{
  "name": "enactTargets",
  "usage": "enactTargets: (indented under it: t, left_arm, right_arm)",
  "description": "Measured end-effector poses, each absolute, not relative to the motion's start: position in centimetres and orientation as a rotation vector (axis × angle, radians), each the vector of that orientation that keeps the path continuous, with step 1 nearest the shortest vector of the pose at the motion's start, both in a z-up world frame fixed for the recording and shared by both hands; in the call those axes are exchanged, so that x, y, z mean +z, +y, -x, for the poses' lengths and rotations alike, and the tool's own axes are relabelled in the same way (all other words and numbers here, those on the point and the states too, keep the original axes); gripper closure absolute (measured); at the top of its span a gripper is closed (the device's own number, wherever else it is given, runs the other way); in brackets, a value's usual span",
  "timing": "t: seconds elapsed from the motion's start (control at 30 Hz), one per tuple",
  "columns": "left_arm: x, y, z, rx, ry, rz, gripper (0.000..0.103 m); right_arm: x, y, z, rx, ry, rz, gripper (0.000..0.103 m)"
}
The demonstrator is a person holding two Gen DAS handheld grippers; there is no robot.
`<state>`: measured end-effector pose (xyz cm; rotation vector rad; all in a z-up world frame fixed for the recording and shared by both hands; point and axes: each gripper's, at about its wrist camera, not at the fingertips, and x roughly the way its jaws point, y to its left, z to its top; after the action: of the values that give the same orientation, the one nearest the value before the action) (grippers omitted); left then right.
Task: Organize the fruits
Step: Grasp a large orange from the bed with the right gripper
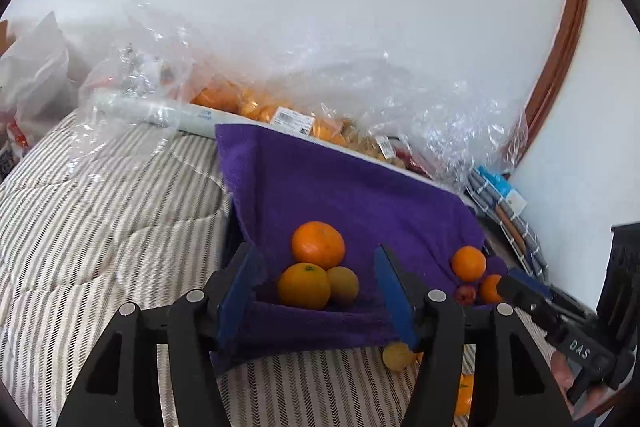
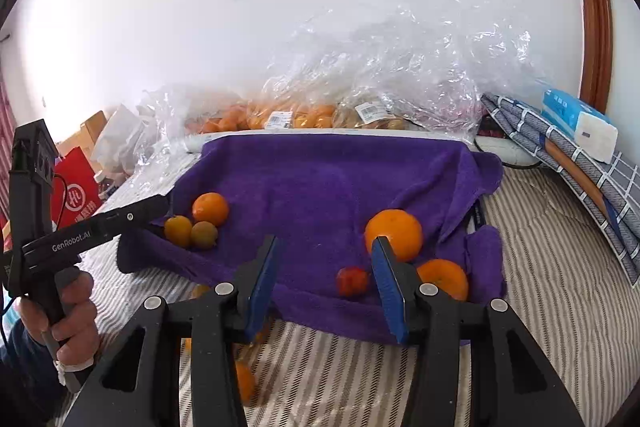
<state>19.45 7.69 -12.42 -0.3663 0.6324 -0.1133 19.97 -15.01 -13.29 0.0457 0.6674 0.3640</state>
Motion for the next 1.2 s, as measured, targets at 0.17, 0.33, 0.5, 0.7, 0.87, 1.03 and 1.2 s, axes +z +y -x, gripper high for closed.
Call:
enactTargets:
  t: [0.17,0.33,0.5,0.7,0.87,1.03,1.2]
  left_arm:
    - [-12.5,9.1,-18.8,-0.095,0.637,0.432,0.044]
    - [-12.5,9.4,-17.2,-0.081,0.640,0.435,0.044]
    - [-12.8,10.0,-15.3,-0.073,0.659,0.448,0.044]
    - [-12.8,10.2,-14.0,-0.058,0.668,0.433,0.044]
    - [-13.0,9.7,-13.8,-0.058,0.681,0.402,0.044]
    - [-13.3,9.0,-14.2,-0.082,0.706,0.378,0.044]
    - [-13.2,7.9,-14.1,-0.132,0.715,0.339,0.044]
  right_arm:
    - [-13.4,-14.0,-17.6,0.357,0.702,-0.028,0.060]
    - [-14.0,-12.3,-14.1,0.394,0.749,-0.003,0.060]
    - [-15.4,-10.7,-12.5,0.407,0.801,0.001,0.062]
    - [-16.5,-9.1,-13.0,0.352,0.837,0.079,0.067]
    - [-17.3,-8.9,-13.7,0.347,0.889,0.093,0.071]
    - [-16.9,-9.8,-12.6,0.320,0.855,0.135,0.072]
    - [-16.5,-13.5,-12.1,0.239,0.833,0.124,0.072]
